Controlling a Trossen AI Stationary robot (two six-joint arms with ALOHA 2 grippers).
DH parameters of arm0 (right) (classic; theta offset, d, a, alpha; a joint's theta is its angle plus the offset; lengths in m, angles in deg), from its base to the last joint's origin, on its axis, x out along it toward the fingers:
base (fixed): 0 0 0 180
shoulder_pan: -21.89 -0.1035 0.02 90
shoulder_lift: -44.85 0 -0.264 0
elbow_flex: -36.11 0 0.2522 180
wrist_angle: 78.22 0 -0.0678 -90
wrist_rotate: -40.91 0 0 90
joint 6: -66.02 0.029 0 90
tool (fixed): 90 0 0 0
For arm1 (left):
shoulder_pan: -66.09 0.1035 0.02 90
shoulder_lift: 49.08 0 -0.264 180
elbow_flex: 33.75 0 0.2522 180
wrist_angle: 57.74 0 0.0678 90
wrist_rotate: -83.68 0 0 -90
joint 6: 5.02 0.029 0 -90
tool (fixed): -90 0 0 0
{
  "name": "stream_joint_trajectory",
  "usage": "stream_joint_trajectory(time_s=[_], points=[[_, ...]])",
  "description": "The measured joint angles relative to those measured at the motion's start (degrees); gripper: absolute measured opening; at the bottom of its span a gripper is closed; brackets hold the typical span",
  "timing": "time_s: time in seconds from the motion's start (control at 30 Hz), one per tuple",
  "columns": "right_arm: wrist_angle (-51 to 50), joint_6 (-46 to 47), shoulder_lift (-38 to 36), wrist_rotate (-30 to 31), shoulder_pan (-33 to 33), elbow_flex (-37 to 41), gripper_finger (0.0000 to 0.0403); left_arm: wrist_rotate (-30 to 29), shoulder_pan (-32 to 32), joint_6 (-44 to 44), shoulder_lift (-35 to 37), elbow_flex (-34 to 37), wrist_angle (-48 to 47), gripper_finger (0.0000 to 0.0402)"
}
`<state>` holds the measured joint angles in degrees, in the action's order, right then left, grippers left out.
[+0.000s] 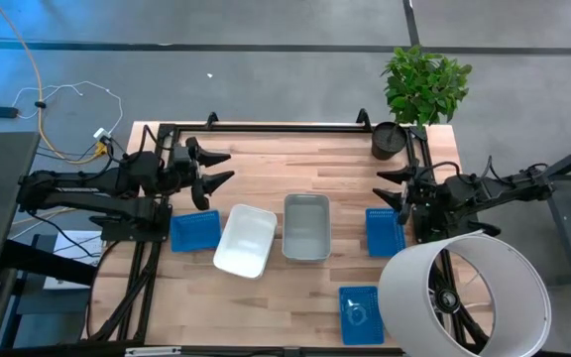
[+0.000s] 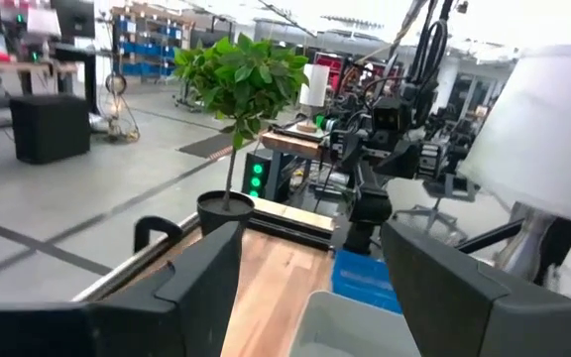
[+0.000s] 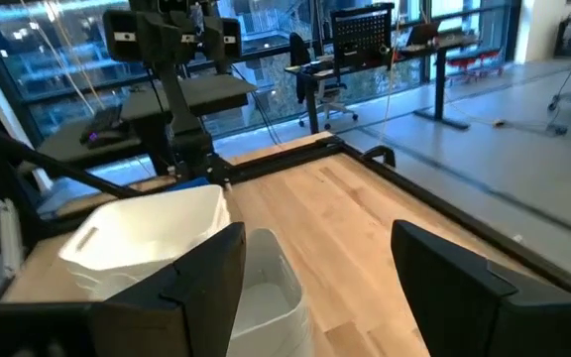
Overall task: Stack baskets by color
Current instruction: Stack the top left bin on top of the other top right blue bin
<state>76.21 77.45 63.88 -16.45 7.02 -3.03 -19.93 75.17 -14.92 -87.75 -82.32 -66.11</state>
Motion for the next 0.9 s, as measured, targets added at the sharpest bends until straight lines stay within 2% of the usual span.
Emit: stream_joint_trajectory(time_s=[0.23, 0.67, 0.9], points=[[0.02, -6.27, 0.00, 1.75, 0.02, 0.01, 0.0240, -0.09, 0.00, 8.48, 0.00, 0.00, 0.01, 0.0234], [0.02, -5.75, 0.02, 1.71, 0.01, 0.01, 0.0240, -0.11, -0.02, 8.56, -0.02, 0.00, 0.56, 0.0234], [0.02, -3.94, 0.02, 1.25, 0.02, 0.00, 0.0240, -1.04, -0.02, -2.18, -0.41, 0.00, 0.50, 0.0234]])
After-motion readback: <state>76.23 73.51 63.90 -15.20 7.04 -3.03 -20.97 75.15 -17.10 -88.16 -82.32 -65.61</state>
